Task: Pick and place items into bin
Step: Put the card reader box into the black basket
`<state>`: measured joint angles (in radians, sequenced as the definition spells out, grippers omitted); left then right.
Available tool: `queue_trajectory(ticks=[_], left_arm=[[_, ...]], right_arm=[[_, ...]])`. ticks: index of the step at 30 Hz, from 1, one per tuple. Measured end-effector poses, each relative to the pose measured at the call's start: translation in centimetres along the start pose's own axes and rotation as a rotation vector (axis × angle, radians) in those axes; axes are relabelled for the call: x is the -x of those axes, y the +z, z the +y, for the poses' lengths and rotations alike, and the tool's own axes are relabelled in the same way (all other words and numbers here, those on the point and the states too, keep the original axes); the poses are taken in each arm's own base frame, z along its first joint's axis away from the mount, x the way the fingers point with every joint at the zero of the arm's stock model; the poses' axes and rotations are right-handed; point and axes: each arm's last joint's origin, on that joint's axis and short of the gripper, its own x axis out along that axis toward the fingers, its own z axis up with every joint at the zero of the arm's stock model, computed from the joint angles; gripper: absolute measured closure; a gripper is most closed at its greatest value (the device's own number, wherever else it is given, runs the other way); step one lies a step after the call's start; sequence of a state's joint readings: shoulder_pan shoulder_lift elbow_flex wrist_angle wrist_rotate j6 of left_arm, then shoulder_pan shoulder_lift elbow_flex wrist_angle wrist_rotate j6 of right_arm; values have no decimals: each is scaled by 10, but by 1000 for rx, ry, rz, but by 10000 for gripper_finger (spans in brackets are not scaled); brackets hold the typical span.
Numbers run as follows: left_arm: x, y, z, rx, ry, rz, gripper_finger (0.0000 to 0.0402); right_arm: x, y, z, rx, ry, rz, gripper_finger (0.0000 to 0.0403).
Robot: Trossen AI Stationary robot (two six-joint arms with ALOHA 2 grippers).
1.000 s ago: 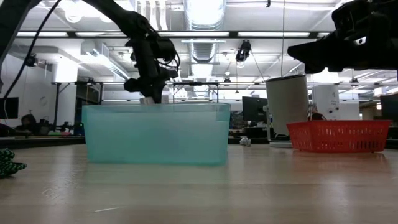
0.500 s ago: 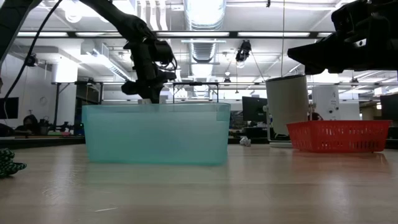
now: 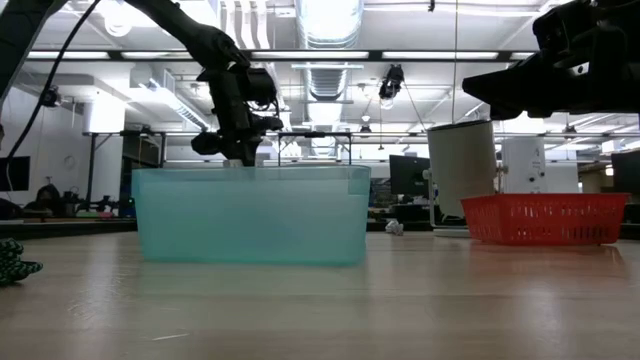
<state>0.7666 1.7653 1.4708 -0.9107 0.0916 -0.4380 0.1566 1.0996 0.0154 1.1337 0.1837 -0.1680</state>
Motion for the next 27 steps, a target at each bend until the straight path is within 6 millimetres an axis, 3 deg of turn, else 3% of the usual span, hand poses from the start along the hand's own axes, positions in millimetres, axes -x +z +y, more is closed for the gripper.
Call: queue_trajectory(ticks=[27], left_arm=[[-16, -4, 8, 40, -6, -7, 383]], right_arm=[[0, 0, 0, 0, 0, 0, 394]])
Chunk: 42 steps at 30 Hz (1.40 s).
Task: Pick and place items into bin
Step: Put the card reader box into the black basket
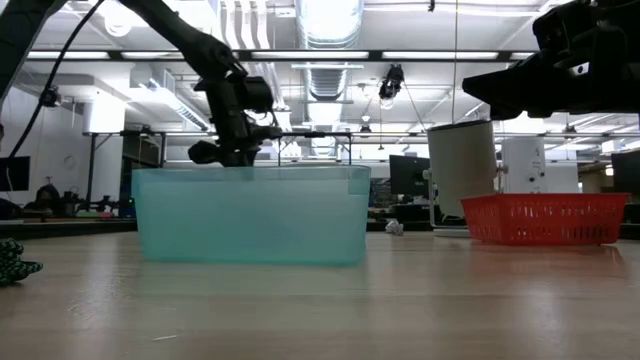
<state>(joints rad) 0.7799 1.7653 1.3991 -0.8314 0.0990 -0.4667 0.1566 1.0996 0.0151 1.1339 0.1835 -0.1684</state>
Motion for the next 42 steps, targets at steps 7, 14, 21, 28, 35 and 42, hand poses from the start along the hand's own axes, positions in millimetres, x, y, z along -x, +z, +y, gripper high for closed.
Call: queue_trajectory(ticks=[7, 14, 21, 28, 35, 42], left_arm=[[-8, -2, 2, -3, -17, -20, 383], [-16, -8, 9, 5, -28, 27, 383], [-16, -7, 11, 8, -29, 27, 374], [-16, -7, 11, -16, -51, 36, 359], [-15, -4, 9, -81, -63, 9, 356], [-16, -5, 9, -118, -63, 11, 309]], right_arm=[[0, 0, 0, 11, 0, 0, 394], [0, 0, 0, 14, 0, 0, 394], [0, 0, 0, 14, 0, 0, 394], [0, 0, 0, 15, 0, 0, 394], [0, 0, 0, 15, 0, 0, 394], [0, 0, 0, 15, 0, 0, 394]])
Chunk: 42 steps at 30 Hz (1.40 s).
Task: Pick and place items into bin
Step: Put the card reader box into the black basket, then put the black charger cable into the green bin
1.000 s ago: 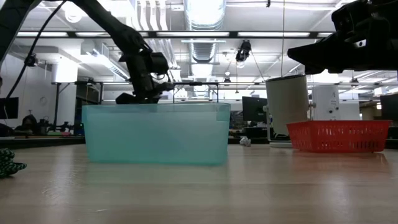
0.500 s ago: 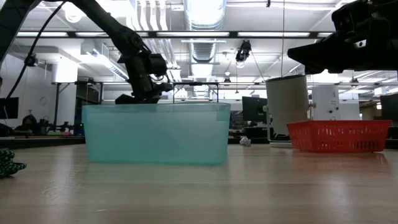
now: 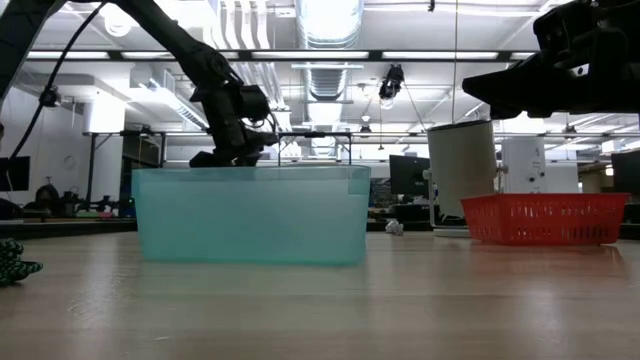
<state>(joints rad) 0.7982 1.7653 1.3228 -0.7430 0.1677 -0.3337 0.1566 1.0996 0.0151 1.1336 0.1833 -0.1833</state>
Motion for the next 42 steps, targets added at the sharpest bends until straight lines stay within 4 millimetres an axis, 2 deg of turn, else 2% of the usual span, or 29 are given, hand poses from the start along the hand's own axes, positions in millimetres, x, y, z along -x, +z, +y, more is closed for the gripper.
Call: queue_trajectory(ticks=[7, 12, 20, 26, 33, 42], left_arm=[[2, 2, -1, -3, -6, -8, 209], [7, 7, -4, -7, -14, -30, 171], [26, 21, -14, -34, -44, -107, 166], [37, 21, -34, -251, -70, -144, 166], [50, 13, -51, -327, -96, -171, 166], [66, -13, -92, -419, -169, -178, 166]], right_arm=[[0, 0, 0, 0, 0, 1, 394], [0, 0, 0, 0, 0, 1, 394], [0, 0, 0, 1, 0, 2, 394], [0, -2, 0, 18, 4, 22, 394], [0, -2, 0, 7, 5, 23, 394], [0, -3, 0, 5, 5, 25, 394]])
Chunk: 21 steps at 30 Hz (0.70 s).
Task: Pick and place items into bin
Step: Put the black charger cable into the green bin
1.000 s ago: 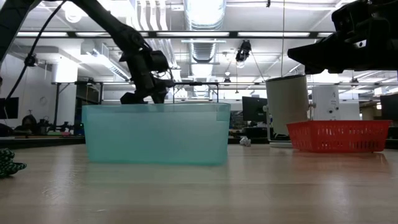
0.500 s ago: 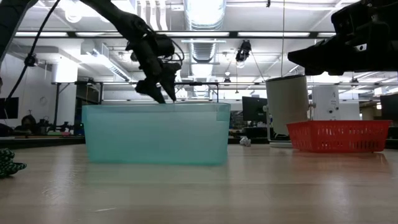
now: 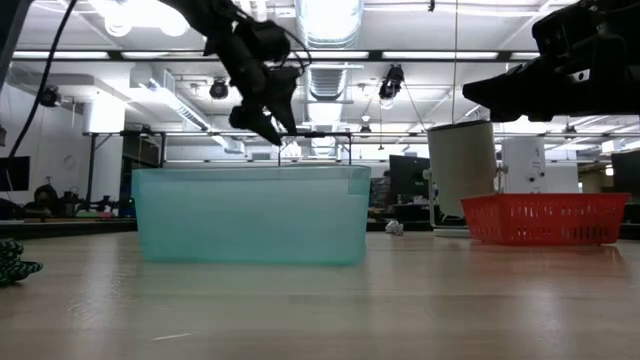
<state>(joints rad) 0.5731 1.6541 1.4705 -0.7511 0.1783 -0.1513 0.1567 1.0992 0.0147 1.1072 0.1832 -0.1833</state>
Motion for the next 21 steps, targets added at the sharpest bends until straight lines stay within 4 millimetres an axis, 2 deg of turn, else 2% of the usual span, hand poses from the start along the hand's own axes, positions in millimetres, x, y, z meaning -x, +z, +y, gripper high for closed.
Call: queue_trajectory(ticks=[5, 11, 15, 19, 21], left_arm=[[8, -6, -24, -55, -40, 7, 166], [13, -20, -43, -85, -57, 100, 166], [14, -33, -45, -34, 5, 215, 166], [10, -45, -42, -7, 162, 264, 166], [6, -49, -40, -13, 186, 274, 166]], right_arm=[[0, 0, 0, 0, 0, 1, 394], [0, 0, 0, 0, 1, 2, 394], [0, 0, 0, 1, 1, 3, 394], [0, 0, 0, 1, 2, 4, 394], [0, 0, 0, 1, 2, 4, 394]])
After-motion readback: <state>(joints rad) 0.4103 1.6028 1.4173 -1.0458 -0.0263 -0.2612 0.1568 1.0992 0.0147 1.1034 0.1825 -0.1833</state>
